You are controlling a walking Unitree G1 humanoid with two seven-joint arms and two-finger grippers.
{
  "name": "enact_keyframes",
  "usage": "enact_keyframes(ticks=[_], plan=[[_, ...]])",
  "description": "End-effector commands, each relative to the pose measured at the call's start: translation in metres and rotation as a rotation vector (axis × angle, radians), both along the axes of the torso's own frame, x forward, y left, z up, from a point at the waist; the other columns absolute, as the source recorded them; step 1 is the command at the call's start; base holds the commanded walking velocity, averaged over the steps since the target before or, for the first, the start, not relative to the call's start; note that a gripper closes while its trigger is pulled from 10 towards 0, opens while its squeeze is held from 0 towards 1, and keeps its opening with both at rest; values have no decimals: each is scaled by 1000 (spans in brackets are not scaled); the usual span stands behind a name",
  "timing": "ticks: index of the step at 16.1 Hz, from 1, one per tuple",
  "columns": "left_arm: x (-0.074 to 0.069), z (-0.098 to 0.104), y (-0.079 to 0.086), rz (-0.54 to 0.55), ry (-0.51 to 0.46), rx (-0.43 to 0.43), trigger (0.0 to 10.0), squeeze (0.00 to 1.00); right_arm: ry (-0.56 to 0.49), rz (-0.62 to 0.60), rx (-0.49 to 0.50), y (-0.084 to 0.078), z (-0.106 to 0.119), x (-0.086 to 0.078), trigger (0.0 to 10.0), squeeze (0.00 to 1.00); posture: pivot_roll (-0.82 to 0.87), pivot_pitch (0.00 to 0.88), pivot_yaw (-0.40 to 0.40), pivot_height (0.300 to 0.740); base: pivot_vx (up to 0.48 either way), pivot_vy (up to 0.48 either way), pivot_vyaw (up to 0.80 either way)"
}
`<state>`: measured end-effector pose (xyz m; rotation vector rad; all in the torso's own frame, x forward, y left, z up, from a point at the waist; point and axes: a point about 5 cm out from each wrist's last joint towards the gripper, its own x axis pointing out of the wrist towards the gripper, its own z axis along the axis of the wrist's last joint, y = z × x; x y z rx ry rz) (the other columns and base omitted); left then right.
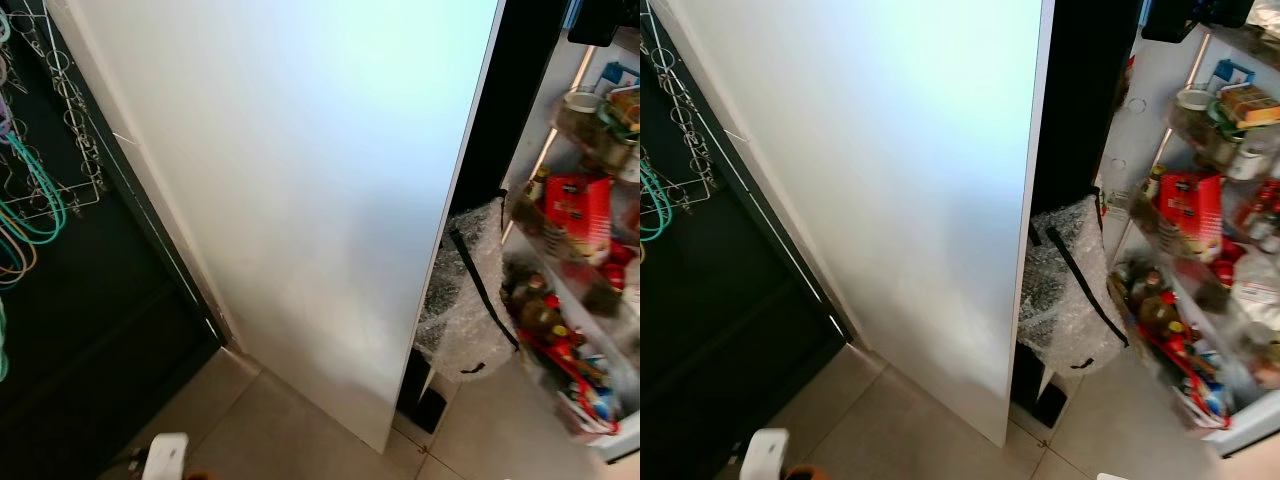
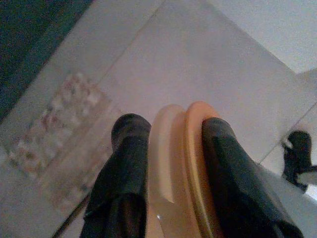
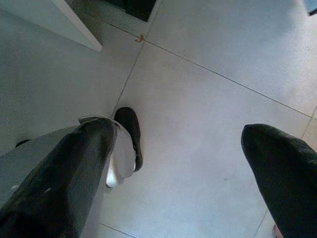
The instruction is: Restocking fridge
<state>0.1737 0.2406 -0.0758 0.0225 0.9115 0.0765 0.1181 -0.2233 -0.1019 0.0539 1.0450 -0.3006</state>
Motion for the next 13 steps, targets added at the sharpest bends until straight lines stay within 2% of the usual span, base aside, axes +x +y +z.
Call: enact_keyframes(ticks=[1, 8, 11, 13], plan=[[-13, -6, 0, -15, 58, -7, 10000, 0, 7, -7, 16, 3, -1, -1, 10000, 0, -49, 19, 73, 740, 0, -277, 0], [-7, -10, -22, -45, 66, -18, 10000, 0, 3, -103, 14, -5, 0, -2, 10000, 0, -55, 7, 78, 740, 0, -395, 0], [-1, -8, -25, -49, 58, -15, 10000, 0, 17, -165, -9, -13, 0, -7, 10000, 0, -55, 18, 77, 740, 0, -399, 0], [4, -5, -23, -47, 51, -13, 10000, 0, 18, -164, -10, -14, 0, -8, 10000, 0, -54, 27, 78, 740, 0, -398, 0]])
